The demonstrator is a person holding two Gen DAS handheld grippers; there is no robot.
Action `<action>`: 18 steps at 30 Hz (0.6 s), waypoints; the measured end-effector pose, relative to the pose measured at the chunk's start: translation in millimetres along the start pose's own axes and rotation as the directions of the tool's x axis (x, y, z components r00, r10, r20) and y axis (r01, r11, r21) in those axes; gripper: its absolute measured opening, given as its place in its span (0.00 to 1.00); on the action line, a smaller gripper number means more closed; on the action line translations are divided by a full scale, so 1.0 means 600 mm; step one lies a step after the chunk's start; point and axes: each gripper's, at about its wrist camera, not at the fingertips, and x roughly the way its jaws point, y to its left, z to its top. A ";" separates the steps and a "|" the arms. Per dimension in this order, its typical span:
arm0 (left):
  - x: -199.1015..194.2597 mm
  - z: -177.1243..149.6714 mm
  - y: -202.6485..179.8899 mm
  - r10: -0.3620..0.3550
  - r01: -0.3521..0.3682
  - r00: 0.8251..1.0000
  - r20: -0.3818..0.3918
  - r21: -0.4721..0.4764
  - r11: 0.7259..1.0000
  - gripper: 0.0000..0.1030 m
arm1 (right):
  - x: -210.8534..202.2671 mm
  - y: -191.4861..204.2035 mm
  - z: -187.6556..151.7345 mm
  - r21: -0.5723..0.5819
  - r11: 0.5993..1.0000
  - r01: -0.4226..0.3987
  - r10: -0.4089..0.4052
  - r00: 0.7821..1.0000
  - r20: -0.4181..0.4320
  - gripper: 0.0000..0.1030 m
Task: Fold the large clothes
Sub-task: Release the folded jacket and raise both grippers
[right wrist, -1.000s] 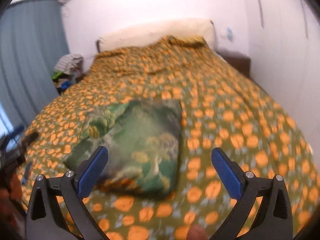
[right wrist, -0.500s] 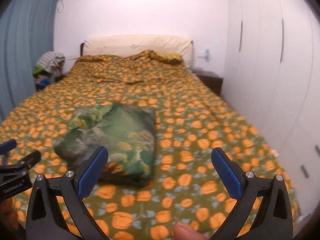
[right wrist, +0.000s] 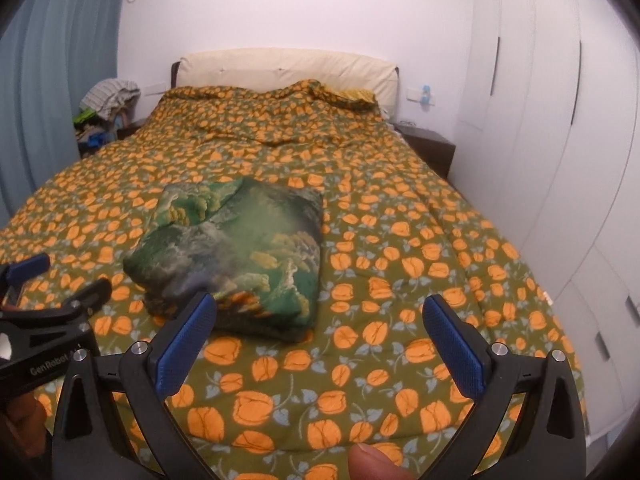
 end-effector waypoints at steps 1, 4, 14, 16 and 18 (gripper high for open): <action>-0.005 0.002 0.003 0.001 -0.001 1.000 -0.002 -0.006 1.000 0.87 | -0.001 0.002 0.001 -0.005 1.000 -0.001 0.001 1.000 -0.003 1.00; -0.021 0.007 0.010 0.006 -0.006 1.000 -0.003 -0.022 1.000 0.87 | -0.009 0.002 0.006 0.004 1.000 -0.010 0.010 1.000 -0.021 1.00; -0.084 0.025 0.019 0.029 -0.027 0.999 0.042 -0.051 0.998 0.87 | -0.068 0.005 0.036 -0.015 1.000 -0.004 0.004 1.000 -0.005 1.00; -0.090 0.027 0.019 0.028 -0.025 0.998 0.048 -0.055 0.998 0.87 | -0.071 0.008 0.039 -0.017 1.000 -0.004 0.004 1.000 -0.008 1.00; -0.093 0.027 0.018 0.024 -0.021 0.998 0.052 -0.057 0.998 0.87 | -0.072 0.013 0.040 -0.023 1.000 -0.006 0.006 1.000 -0.010 1.00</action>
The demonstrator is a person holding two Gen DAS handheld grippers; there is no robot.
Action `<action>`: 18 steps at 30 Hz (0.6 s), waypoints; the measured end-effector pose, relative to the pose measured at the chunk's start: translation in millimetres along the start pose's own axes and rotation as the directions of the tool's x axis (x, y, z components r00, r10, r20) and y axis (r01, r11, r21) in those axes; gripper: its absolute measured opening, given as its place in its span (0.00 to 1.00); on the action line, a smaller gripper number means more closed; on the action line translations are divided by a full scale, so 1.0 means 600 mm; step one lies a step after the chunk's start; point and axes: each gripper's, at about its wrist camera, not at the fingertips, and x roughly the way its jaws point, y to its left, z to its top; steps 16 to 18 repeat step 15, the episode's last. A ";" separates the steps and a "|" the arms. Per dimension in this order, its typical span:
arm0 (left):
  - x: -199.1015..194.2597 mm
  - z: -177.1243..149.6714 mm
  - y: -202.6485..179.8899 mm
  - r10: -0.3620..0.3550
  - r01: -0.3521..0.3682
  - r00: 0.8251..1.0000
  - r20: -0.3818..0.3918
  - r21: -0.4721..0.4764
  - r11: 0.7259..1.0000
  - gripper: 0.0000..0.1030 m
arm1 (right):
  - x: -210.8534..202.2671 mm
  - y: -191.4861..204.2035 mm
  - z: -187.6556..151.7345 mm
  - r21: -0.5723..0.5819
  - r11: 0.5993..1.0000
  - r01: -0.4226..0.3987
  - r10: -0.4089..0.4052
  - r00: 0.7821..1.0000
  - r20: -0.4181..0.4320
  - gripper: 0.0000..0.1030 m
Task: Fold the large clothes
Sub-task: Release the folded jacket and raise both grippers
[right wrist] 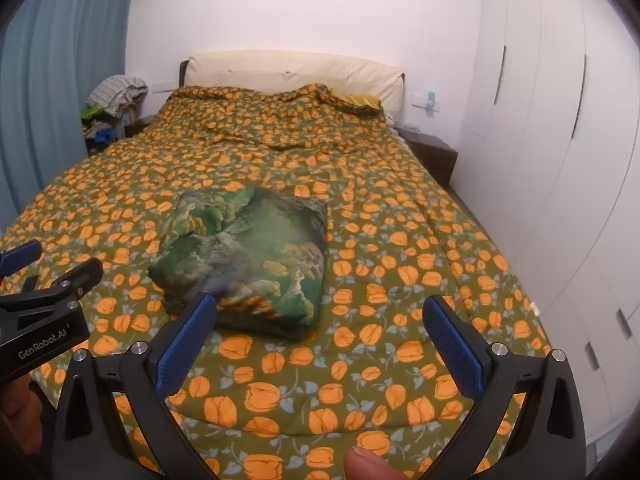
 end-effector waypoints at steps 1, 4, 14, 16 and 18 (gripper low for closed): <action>-0.002 0.000 0.000 0.001 -0.001 1.000 0.001 0.001 1.000 0.87 | 0.001 0.003 0.000 -0.004 1.000 0.000 0.000 1.000 -0.004 1.00; -0.002 -0.002 0.001 0.002 -0.002 1.000 0.000 -0.002 1.000 0.87 | 0.003 0.007 -0.003 -0.006 1.000 -0.003 0.002 1.000 -0.012 1.00; 0.003 -0.007 -0.002 -0.007 0.006 1.000 -0.010 -0.010 1.000 0.87 | 0.009 0.003 -0.005 0.003 1.000 0.016 -0.016 1.000 -0.021 1.00; 0.003 -0.007 -0.003 -0.013 0.013 1.000 -0.009 -0.005 1.000 0.87 | 0.009 0.003 -0.005 0.004 1.000 0.018 -0.017 1.000 -0.019 1.00; 0.003 -0.007 -0.003 -0.013 0.013 1.000 -0.009 -0.005 1.000 0.87 | 0.009 0.003 -0.005 0.004 1.000 0.018 -0.017 1.000 -0.019 1.00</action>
